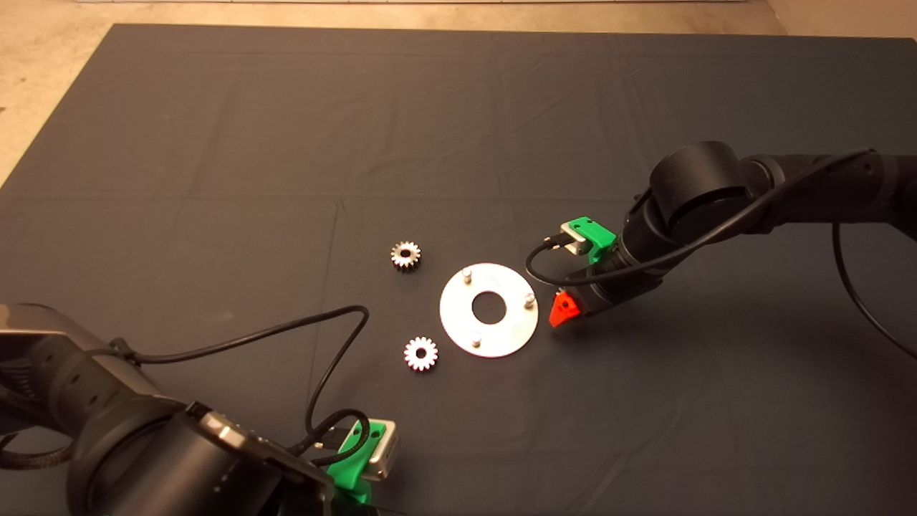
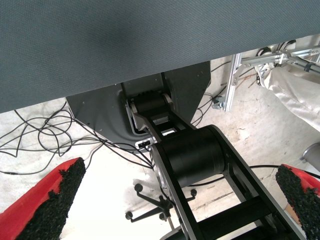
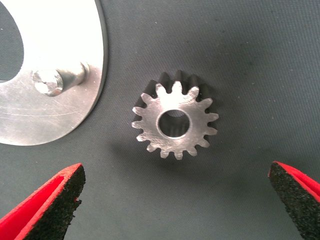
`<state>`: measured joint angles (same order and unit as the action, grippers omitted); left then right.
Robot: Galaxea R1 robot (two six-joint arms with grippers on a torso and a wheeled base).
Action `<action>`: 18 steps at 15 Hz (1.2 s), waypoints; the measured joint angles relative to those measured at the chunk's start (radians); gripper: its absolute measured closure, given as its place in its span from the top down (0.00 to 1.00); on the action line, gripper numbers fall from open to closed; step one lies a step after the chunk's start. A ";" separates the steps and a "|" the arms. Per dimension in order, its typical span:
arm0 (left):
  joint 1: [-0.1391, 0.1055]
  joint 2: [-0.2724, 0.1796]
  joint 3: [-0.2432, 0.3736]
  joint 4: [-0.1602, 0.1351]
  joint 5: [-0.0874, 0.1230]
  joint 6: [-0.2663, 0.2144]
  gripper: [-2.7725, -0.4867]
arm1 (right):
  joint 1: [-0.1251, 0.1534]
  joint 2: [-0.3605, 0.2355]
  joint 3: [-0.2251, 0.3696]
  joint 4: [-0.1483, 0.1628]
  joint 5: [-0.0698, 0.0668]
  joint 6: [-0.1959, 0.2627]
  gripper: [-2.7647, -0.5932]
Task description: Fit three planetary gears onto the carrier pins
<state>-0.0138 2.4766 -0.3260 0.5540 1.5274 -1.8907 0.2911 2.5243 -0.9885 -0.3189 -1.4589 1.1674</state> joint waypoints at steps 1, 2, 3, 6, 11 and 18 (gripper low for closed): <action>0.000 0.000 0.000 0.000 0.000 0.000 1.00 | 0.000 0.000 0.000 -0.002 0.000 0.000 0.97; 0.000 0.000 0.000 0.000 0.000 0.000 1.00 | 0.000 0.000 0.000 -0.004 0.000 0.000 0.97; 0.000 0.000 0.000 0.000 0.000 0.000 1.00 | 0.000 0.000 0.000 -0.005 0.000 0.000 0.97; 0.000 0.000 0.000 0.000 0.000 0.000 1.00 | 0.000 0.000 0.000 -0.029 0.000 0.000 0.89; 0.000 0.000 0.000 0.000 0.000 0.000 1.00 | -0.003 0.000 0.000 -0.072 -0.007 -0.022 0.83; 0.000 -0.003 0.000 0.000 0.000 0.000 1.00 | -0.051 -0.003 0.011 -0.078 -0.007 -0.031 0.69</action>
<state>-0.0138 2.4740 -0.3260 0.5540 1.5273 -1.8906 0.2403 2.5213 -0.9774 -0.3968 -1.4664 1.1368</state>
